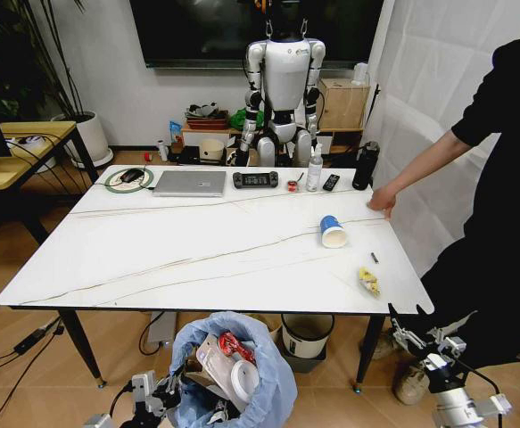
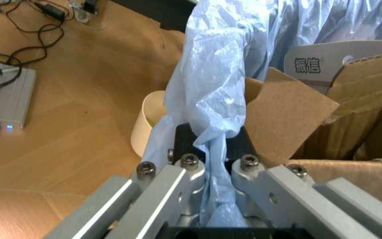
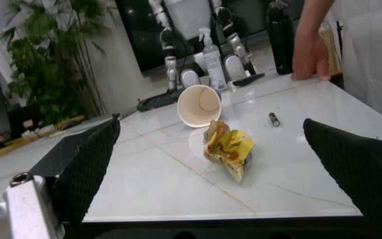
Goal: Pick up the trash bin and place the trash from the table into it.
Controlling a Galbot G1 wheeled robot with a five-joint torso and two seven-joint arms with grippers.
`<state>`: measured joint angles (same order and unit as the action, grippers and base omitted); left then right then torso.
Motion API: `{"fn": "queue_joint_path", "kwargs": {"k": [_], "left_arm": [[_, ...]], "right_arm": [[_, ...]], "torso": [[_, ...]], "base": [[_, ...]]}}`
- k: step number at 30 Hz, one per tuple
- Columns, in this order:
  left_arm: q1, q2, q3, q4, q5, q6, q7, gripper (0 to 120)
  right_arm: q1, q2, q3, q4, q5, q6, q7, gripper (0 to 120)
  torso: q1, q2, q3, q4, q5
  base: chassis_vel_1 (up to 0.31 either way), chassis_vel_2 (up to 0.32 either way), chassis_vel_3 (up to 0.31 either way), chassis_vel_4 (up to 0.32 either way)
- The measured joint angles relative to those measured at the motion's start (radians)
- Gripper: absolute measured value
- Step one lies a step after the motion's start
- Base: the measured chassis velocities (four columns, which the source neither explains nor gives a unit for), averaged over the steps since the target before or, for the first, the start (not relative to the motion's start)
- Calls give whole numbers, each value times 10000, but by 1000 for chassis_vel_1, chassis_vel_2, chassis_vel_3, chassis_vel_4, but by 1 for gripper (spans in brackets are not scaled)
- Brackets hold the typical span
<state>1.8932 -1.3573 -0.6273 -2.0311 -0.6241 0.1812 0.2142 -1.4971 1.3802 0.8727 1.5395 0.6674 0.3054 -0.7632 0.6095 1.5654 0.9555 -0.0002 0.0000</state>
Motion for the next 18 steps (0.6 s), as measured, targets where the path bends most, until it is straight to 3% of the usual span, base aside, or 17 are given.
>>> {"fn": "queue_joint_path", "kwargs": {"k": [11,18], "left_arm": [[103,-225,-117,-33,118,-40,3,0],[116,-374,-166,-63,179,-56,4,0]], "right_arm": [[929,-1120,-1369,-242,-1879,-934,2362,100],[1596,-1868,-2157,-678,-2020,-1462,3201,100]], "torso": [[1,0,0,4,3],[1,0,0,3,2]], "base": [[0,0,0,0],[0,0,0,0]]}}
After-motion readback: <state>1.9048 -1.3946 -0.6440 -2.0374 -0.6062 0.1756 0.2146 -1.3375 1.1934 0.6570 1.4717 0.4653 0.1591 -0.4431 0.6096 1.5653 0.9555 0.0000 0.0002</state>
